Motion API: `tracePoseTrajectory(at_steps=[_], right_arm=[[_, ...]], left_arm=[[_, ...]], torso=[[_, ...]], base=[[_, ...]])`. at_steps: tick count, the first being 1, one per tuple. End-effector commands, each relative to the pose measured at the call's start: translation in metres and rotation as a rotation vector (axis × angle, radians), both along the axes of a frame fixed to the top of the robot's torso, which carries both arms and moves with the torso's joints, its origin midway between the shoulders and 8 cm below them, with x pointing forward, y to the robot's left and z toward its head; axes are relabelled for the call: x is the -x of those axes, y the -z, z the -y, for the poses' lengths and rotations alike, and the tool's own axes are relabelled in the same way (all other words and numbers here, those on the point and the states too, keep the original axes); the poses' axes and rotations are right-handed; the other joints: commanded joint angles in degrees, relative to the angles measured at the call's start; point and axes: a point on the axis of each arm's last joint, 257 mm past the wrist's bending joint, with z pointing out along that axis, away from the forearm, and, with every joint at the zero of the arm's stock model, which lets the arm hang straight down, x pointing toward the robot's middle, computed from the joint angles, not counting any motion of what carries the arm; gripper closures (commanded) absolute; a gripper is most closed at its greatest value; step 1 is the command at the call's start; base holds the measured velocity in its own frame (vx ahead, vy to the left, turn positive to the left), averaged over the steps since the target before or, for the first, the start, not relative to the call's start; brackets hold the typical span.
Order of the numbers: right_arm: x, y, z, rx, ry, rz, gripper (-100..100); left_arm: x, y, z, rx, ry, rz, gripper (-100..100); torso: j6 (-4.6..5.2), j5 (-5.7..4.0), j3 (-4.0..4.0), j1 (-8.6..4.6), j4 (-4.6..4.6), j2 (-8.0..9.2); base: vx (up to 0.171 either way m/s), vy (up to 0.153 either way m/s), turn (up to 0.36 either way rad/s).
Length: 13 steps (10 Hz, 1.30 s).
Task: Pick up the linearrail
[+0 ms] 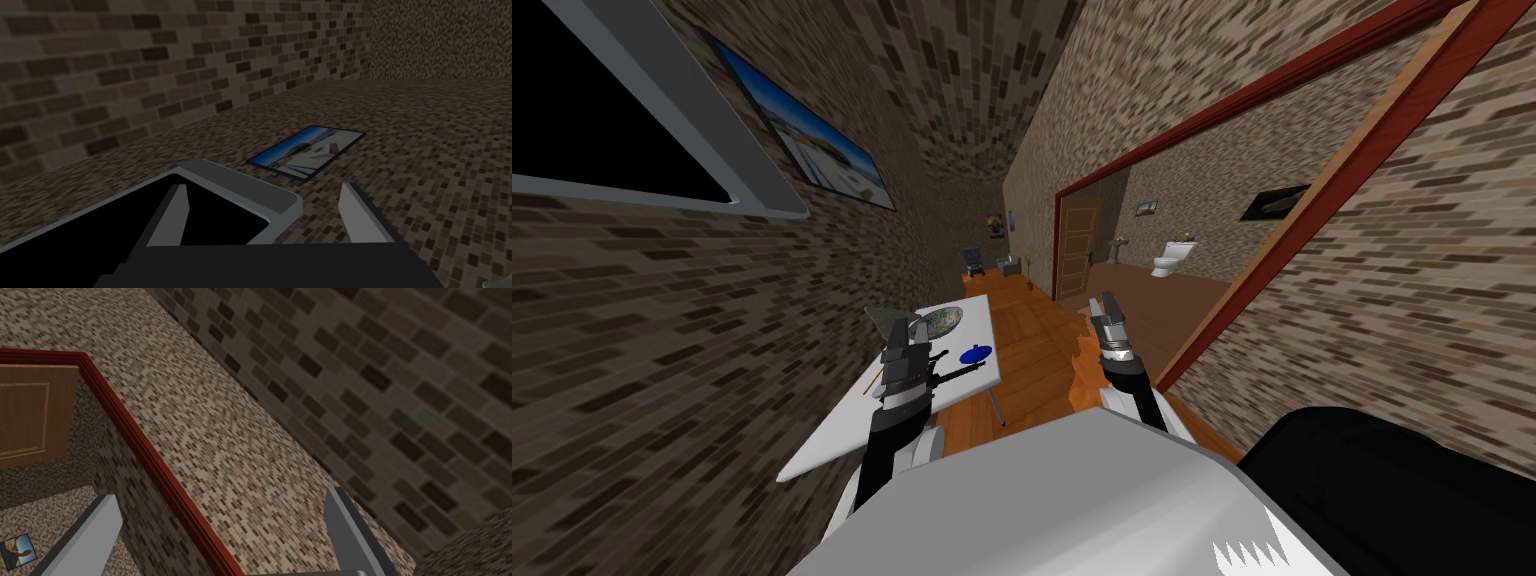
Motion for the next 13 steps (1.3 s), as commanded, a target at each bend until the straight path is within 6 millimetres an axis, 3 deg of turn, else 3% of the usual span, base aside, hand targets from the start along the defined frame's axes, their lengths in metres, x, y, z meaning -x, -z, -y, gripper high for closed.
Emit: tracePoseTrajectory(at_steps=[1,13], right_arm=[[0.0,0.0,0.0,0.0,0.0,0.0,0],[0.0,0.0,0.0,0.0,0.0,0.0,0]], left_arm=[[-0.005,0.005,-0.001,-0.016,0.005,-0.032,-100],[-0.054,0.041,-0.02,-0.07,-0.003,-0.291,-100]], torso=[[0.0,0.0,0.0,0.0,0.0,0.0],[0.0,0.03,0.04,0.12,0.02,0.08]], base=[[-0.009,0.018,0.043],[-0.024,0.034,0.022]])
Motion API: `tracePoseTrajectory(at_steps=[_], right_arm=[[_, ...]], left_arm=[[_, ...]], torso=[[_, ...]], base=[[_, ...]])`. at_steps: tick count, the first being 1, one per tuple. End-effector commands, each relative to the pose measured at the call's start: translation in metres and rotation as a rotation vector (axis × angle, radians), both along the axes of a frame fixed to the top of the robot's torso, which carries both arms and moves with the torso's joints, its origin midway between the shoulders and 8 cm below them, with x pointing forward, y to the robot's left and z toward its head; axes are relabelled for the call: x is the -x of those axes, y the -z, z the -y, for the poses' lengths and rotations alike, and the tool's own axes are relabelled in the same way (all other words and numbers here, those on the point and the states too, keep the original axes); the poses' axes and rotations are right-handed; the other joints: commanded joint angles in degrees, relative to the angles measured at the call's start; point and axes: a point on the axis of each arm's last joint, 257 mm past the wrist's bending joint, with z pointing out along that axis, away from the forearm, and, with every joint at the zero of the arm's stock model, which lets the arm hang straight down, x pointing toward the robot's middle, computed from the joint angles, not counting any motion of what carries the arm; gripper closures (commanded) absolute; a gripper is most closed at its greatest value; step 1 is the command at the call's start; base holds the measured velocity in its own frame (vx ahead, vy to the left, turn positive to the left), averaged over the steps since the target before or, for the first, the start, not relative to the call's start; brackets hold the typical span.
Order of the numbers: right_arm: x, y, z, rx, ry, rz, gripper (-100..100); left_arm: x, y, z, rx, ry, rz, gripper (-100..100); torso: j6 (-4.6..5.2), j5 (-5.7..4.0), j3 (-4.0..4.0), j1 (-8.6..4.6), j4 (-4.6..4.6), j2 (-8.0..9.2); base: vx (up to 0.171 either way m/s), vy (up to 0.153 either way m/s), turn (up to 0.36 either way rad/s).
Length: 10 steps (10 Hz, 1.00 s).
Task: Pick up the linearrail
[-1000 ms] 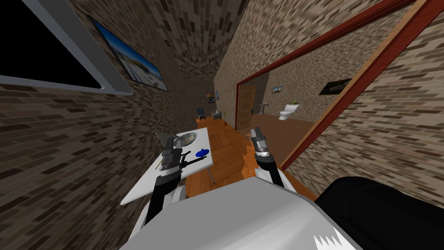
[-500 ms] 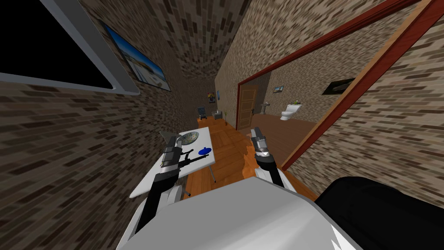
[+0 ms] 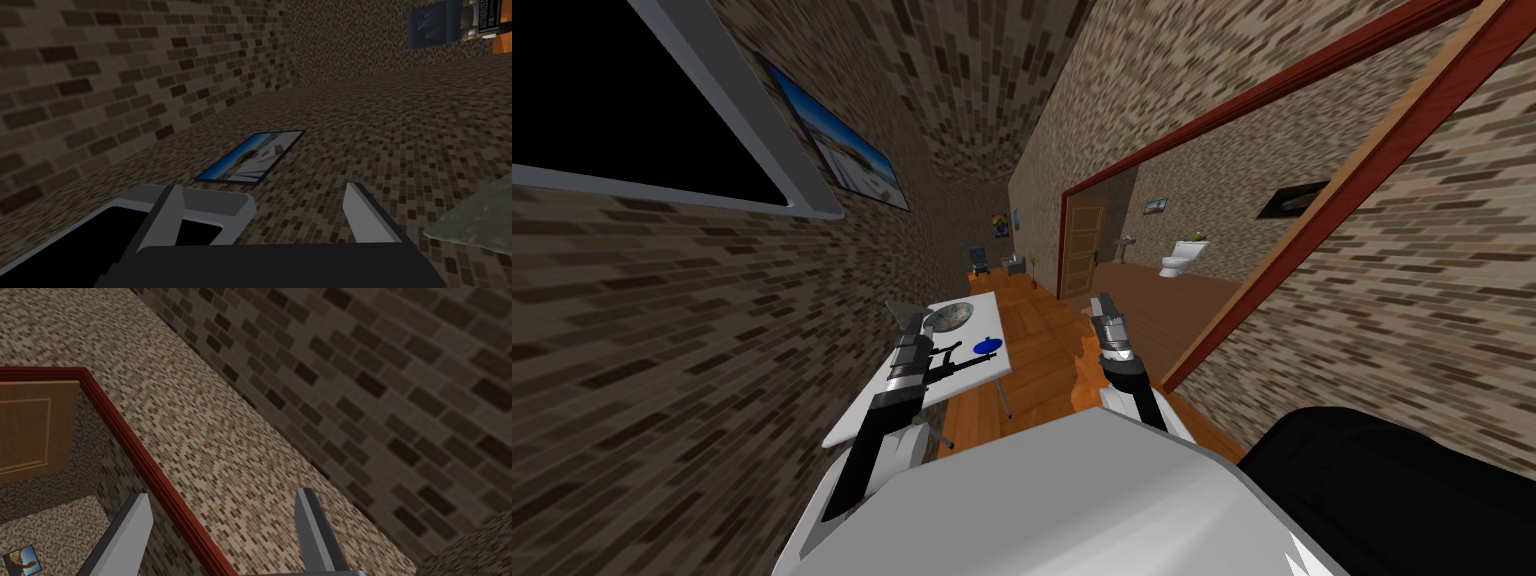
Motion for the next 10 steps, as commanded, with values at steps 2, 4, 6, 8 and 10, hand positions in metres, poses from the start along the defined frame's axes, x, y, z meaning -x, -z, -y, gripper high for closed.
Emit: tracePoseTrajectory(at_steps=[2,4,6,8,10], right_arm=[[0.0,0.0,0.0,0.0,0.0,0.0,0],[0.0,0.0,0.0,0.0,0.0,0.0,0],[0.0,0.0,0.0,0.0,0.0,0.0,0],[0.0,0.0,0.0,0.0,0.0,0.0,0],[0.0,0.0,0.0,0.0,0.0,0.0,0]], left_arm=[[-0.01,0.008,-0.004,-0.005,-0.009,-0.055,-100],[-0.016,0.011,-0.008,-0.011,-0.014,-0.083,-100],[-0.024,0.017,-0.012,-0.014,-0.022,-0.124,-100],[-0.032,0.024,-0.017,-0.016,-0.031,-0.166,-100],[-0.035,0.034,-0.019,-0.012,-0.039,-0.207,-100]], torso=[[0.0,0.0,0.0,0.0,0.0,0.0],[0.0,-0.01,-0.02,-0.05,-0.01,-0.04],[0.0,-0.01,-0.01,-0.03,-0.01,-0.02],[0.0,0.0,-0.02,-0.01,-0.01,-0.03],[0.0,0.0,-0.02,-0.02,-0.01,-0.03]], base=[[-0.013,0.022,0.003],[-0.008,0.012,0.0],[-0.012,0.021,-0.004],[-0.012,0.022,-0.008],[-0.007,0.014,-0.004]])
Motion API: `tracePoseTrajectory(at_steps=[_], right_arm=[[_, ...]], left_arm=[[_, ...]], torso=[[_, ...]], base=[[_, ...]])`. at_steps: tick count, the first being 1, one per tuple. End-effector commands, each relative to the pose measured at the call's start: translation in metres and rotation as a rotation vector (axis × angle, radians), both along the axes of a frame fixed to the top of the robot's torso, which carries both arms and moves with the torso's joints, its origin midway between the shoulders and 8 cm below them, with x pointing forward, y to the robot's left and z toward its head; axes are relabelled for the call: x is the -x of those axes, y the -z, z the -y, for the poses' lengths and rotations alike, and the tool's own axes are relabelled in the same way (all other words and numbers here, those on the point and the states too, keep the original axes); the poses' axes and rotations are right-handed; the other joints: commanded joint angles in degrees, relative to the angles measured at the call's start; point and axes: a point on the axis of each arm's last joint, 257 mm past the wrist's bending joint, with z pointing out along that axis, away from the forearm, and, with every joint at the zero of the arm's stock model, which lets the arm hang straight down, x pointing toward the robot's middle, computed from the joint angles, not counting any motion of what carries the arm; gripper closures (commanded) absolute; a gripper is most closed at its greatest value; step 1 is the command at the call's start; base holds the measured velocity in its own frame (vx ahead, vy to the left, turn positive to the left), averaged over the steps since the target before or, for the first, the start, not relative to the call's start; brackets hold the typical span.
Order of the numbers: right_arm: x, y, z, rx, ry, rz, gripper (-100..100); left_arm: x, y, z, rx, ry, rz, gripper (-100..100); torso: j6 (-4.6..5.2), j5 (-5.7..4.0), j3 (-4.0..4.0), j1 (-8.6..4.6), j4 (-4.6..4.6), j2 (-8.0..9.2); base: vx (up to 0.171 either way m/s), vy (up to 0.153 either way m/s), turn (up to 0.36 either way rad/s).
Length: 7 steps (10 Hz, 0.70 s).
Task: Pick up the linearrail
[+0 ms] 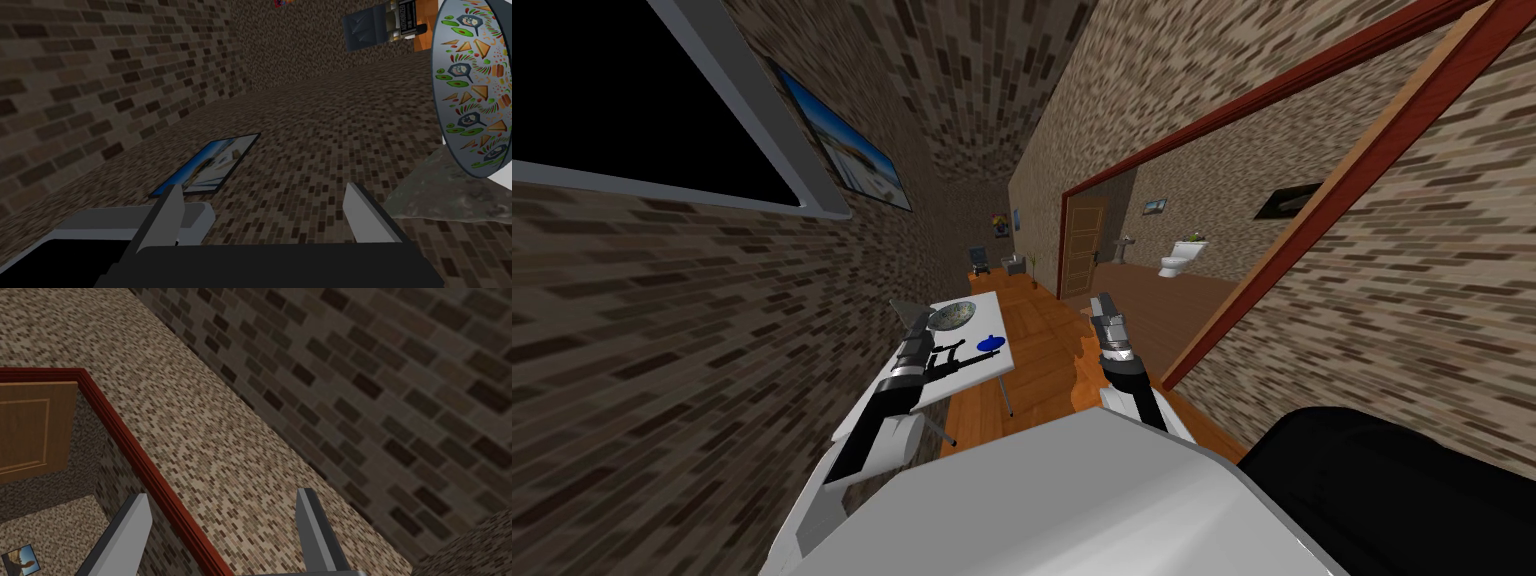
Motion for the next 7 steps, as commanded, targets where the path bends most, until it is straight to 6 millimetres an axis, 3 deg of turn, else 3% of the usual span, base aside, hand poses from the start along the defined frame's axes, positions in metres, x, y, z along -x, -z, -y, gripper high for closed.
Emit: tracePoseTrajectory(at_steps=[1,7], right_arm=[[0.0,0.0,0.0,0.0,0.0,0.0,0],[0.0,0.0,0.0,0.0,0.0,0.0,0]], left_arm=[[-0.007,0.006,-0.005,-0.001,-0.009,-0.036,-100],[-0.023,0.035,-0.018,0.006,-0.042,-0.174,-100]], torso=[[0.0,0.0,0.0,0.0,0.0,0.0],[0.01,0.0,0.01,0.01,0.0,0.01]], base=[[-0.008,0.014,-0.011],[-0.008,0.014,-0.013]])
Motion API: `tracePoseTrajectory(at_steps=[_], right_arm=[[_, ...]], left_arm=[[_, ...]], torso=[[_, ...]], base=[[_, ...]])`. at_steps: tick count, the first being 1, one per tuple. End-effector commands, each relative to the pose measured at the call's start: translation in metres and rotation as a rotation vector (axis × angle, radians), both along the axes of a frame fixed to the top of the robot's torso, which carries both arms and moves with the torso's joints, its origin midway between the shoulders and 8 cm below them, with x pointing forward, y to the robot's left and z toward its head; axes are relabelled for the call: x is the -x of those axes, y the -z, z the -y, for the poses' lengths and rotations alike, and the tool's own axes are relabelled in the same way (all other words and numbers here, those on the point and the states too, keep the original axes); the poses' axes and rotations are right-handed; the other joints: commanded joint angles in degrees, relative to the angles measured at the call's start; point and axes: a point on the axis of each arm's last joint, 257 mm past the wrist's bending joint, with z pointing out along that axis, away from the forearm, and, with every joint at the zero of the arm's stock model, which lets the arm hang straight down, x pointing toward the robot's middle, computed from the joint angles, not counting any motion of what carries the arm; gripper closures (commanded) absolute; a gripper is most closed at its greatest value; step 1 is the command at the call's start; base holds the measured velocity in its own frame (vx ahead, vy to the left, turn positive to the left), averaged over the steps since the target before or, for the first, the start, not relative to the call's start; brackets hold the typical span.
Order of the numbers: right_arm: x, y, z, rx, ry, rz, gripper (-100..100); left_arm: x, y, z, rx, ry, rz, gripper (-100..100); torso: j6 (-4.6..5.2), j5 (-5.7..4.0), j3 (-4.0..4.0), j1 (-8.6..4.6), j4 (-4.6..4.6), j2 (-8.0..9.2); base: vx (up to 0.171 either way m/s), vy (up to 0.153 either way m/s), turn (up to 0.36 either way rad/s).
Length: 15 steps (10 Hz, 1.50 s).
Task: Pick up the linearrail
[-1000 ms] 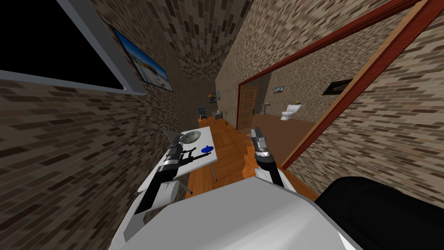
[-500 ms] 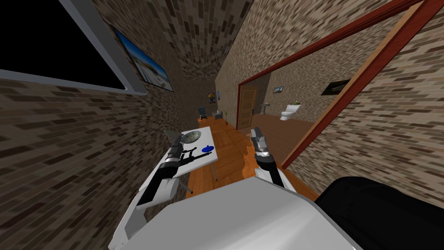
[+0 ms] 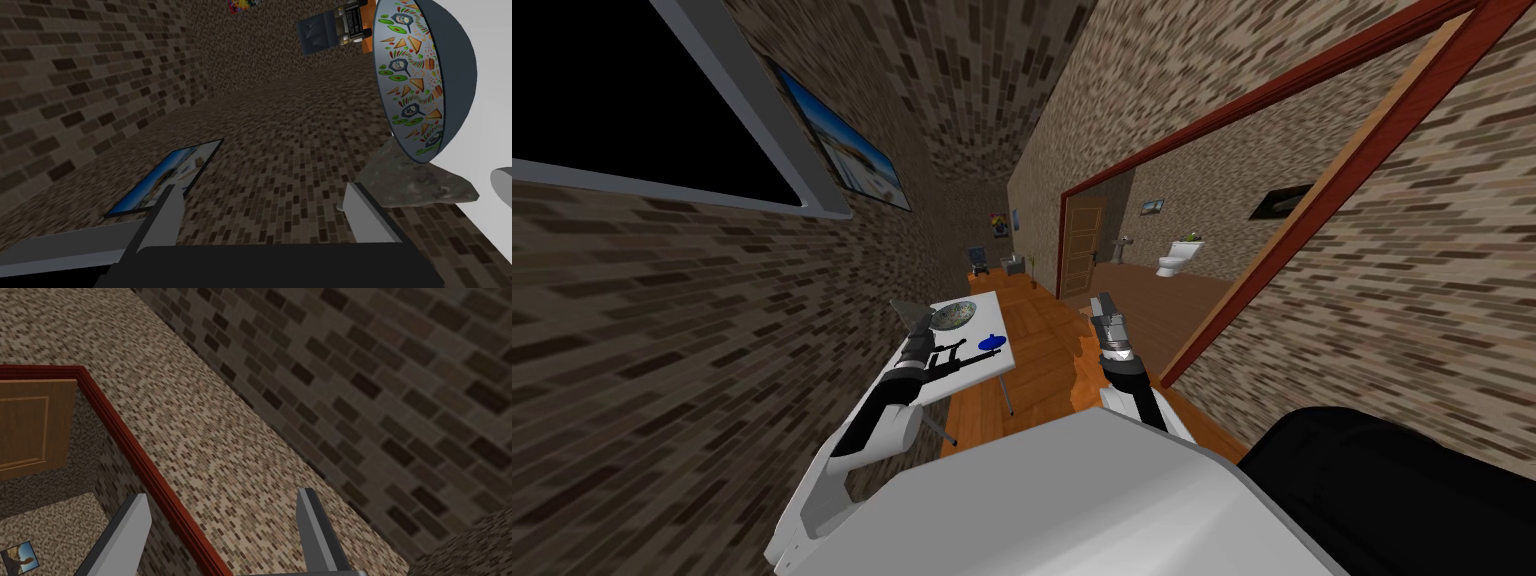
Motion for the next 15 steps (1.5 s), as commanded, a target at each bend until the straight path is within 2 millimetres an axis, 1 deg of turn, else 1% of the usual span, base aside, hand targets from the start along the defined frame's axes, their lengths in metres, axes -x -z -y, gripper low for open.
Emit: tracePoseTrajectory(at_steps=[1,2,4,5,7,8,15], right_arm=[[0.0,0.0,0.0,0.0,0.0,0.0,0],[0.0,0.0,0.0,0.0,0.0,0.0,0],[0.0,0.0,0.0,0.0,0.0,0.0,0],[0.0,0.0,0.0,0.0,0.0,0.0,0],[0.0,0.0,0.0,0.0,0.0,0.0,0],[0.0,0.0,0.0,0.0,0.0,0.0,0],[0.0,0.0,0.0,0.0,0.0,0.0,0]], left_arm=[[0.0,0.009,-0.002,0.003,-0.007,-0.031,-100],[-0.006,0.013,-0.007,0.004,-0.015,-0.059,-100],[-0.006,0.022,-0.009,0.007,-0.023,-0.094,-100],[-0.011,0.026,-0.013,0.01,-0.031,-0.121,-100],[-0.011,0.035,-0.015,0.014,-0.039,-0.157,-100],[-0.015,0.04,-0.019,0.017,-0.047,-0.185,-100],[-0.02,0.074,-0.032,0.035,-0.084,-0.341,-100]], torso=[[0.0,0.0,0.0,0.0,0.0,0.0],[-0.01,0.0,-0.01,-0.02,0.0,-0.01],[0.0,0.0,0.0,0.0,0.0,0.0],[0.0,0.0,-0.01,-0.02,0.0,-0.02],[0.0,0.0,-0.01,0.01,-0.01,-0.02],[-0.01,0.0,-0.01,-0.02,-0.01,-0.02],[0.0,0.0,-0.02,-0.01,-0.01,-0.03]], base=[[-0.003,0.006,0.0],[-0.01,0.012,-0.024],[-0.005,0.01,-0.007],[-0.003,0.014,-0.027],[-0.002,0.011,-0.009],[-0.003,0.011,-0.034],[-0.001,0.011,-0.019]])
